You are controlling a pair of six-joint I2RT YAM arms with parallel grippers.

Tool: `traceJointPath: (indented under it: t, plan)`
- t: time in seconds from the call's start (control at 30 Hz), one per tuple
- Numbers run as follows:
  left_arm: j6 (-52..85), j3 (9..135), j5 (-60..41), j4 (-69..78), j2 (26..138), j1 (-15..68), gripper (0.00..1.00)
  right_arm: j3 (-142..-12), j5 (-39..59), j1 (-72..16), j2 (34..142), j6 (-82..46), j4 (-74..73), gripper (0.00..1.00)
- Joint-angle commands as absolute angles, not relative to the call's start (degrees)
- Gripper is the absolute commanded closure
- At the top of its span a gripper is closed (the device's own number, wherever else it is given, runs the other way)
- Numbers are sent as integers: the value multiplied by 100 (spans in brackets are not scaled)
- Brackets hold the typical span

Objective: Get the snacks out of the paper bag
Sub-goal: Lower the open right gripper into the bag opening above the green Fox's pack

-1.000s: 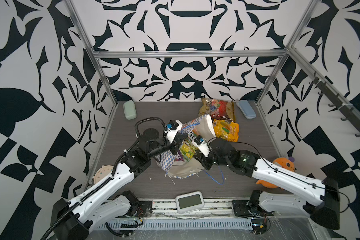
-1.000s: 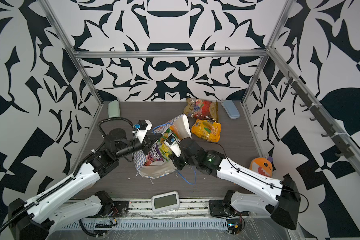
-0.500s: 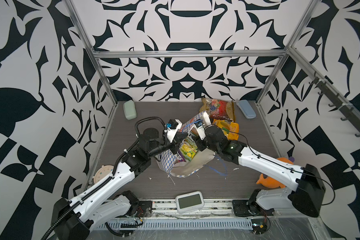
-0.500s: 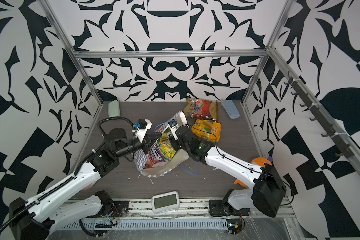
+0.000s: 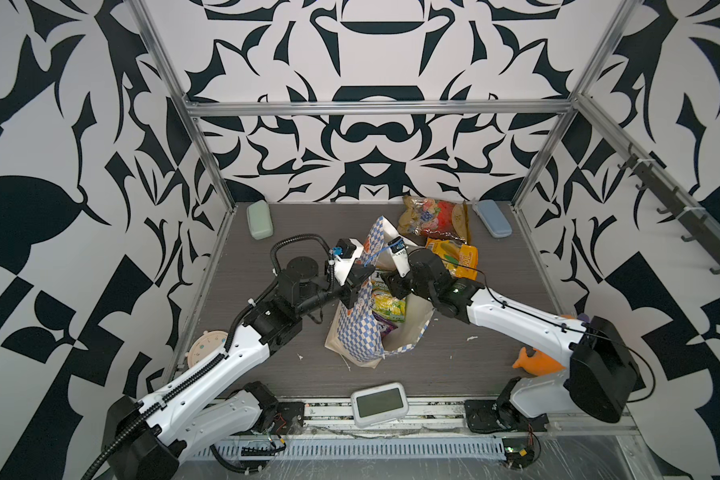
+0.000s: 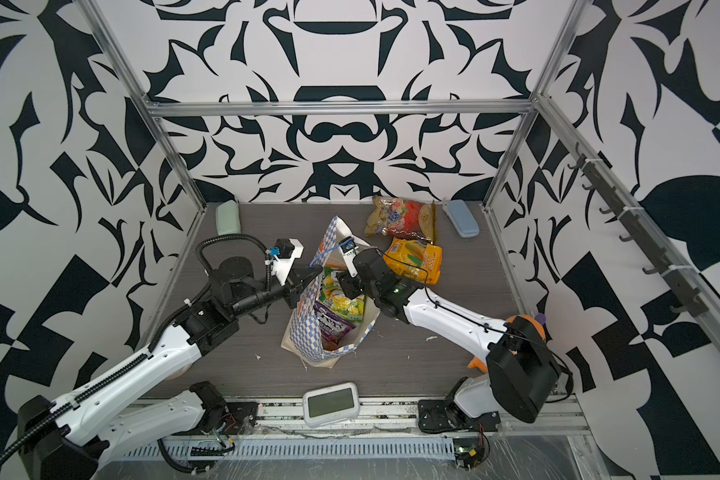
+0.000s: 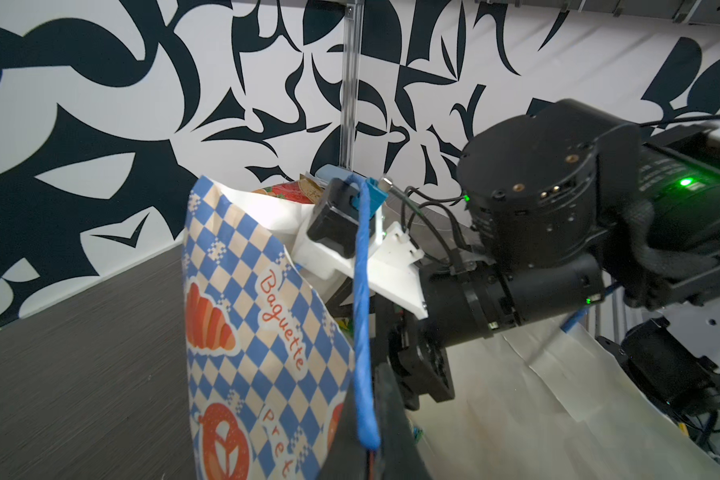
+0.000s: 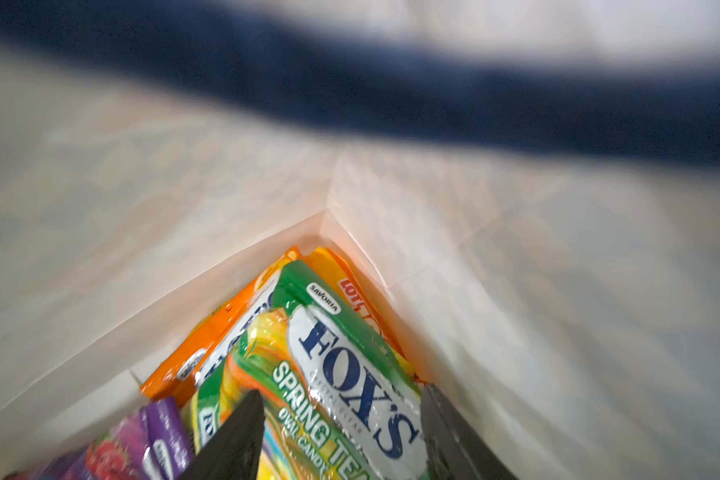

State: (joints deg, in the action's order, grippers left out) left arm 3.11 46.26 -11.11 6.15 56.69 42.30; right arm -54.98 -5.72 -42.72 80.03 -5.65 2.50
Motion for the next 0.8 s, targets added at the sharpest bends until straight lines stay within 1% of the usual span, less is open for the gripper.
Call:
traceJointPath:
  t: [0.0, 0.13, 0.23, 0.33, 0.43, 0.5, 0.57, 0.67, 0.77]
  plan:
    - [253, 4618, -927, 1126, 5536, 4263, 100, -5471, -636, -4166, 7590, -712, 563, 36]
    - [247, 4665, -389, 1055, 5528, 4258, 100, -5687, -293, -4171, 7256, -770, 750, 36]
    - [116, 4773, -322, 1007, 5460, 4261, 100, -5903, -269, -4168, 7122, -743, 1004, 37]
    - [-248, 4976, -14, 709, 5440, 4254, 100, -6034, -447, -4166, 7123, -626, 1281, 37]
    - [-633, 5234, 228, 500, 5504, 4145, 100, -6111, -368, -4167, 7198, -571, 1370, 37]
    - [-693, 5370, 171, 512, 5604, 3875, 100, -6103, -276, -4166, 7252, -578, 1264, 37]
    - [-628, 5525, -131, 597, 5752, 3536, 100, -6184, -212, -4169, 7336, -613, 1233, 37]
    - [-704, 5773, -233, 745, 6008, 3267, 100, -6188, -251, -4170, 7370, -655, 1095, 37]
    - [-791, 6125, -581, 765, 6356, 3047, 100, -6144, -240, -4172, 7316, -698, 919, 38]
